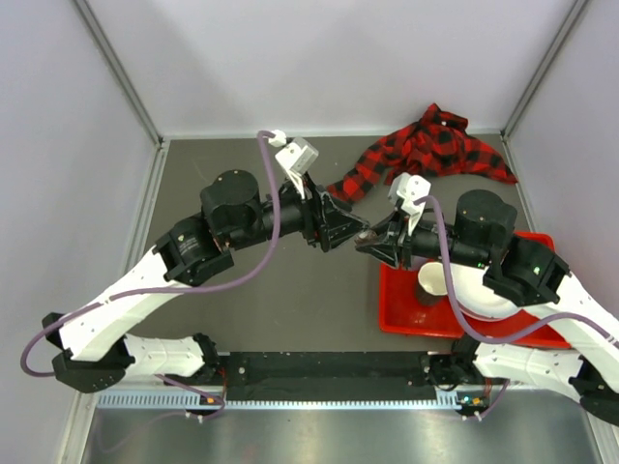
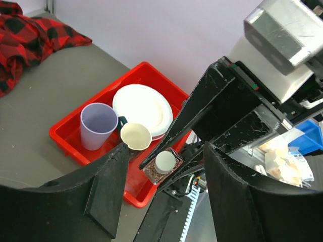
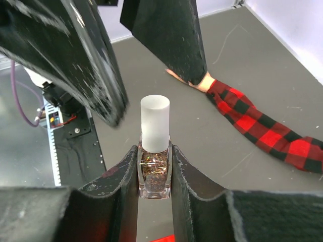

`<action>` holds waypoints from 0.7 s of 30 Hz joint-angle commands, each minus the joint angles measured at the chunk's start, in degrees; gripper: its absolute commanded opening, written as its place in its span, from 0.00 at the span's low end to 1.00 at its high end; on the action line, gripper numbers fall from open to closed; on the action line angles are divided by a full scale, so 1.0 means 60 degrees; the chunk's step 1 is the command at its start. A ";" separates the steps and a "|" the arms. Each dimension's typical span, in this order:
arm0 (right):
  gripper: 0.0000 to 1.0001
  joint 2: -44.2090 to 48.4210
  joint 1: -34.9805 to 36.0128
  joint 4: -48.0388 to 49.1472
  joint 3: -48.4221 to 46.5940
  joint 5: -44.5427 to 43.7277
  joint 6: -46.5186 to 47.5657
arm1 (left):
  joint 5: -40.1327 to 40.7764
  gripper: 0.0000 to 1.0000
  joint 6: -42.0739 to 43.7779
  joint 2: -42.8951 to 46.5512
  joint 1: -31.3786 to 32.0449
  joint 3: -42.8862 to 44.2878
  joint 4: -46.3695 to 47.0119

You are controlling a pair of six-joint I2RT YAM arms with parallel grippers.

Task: Paint the nails

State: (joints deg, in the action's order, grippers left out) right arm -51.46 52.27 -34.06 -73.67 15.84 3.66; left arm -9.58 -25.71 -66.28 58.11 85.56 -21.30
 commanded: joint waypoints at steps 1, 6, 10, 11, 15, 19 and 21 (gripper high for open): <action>0.00 0.0066 0.0062 0.0316 -0.0291 -0.0295 0.0240 | -0.0278 0.64 0.0243 -0.0291 -0.0016 0.0535 -0.0346; 0.00 0.0110 0.0077 0.0389 -0.0246 -0.0354 0.0239 | -0.0599 0.53 0.0287 -0.0467 -0.0002 0.0564 -0.0449; 0.00 0.0066 0.0063 0.0418 -0.0217 -0.0354 0.0239 | -0.0658 0.46 0.0301 -0.0452 -0.0002 0.0579 -0.0478; 0.00 0.0052 0.0063 0.0433 -0.0217 -0.0311 0.0239 | -0.0629 0.41 0.0301 -0.0452 -0.0002 0.0579 -0.0478; 0.00 0.0037 0.0063 0.0462 -0.0202 -0.0237 0.0225 | -0.0527 0.21 0.0228 -0.0423 -0.0016 0.0594 -0.0376; 0.00 0.0022 0.0063 0.0448 -0.0188 -0.0266 0.0196 | 0.0102 0.00 0.0243 -0.0335 -0.0002 0.0594 -0.0420; 0.06 0.0022 0.0063 0.0375 -0.0173 -0.0353 0.0166 | 0.0468 0.00 0.0301 -0.0291 -0.0002 0.0594 -0.0449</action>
State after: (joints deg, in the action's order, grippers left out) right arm -51.51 52.27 -33.91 -73.60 13.72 4.45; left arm -11.33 -24.08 -69.38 58.13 86.91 -25.17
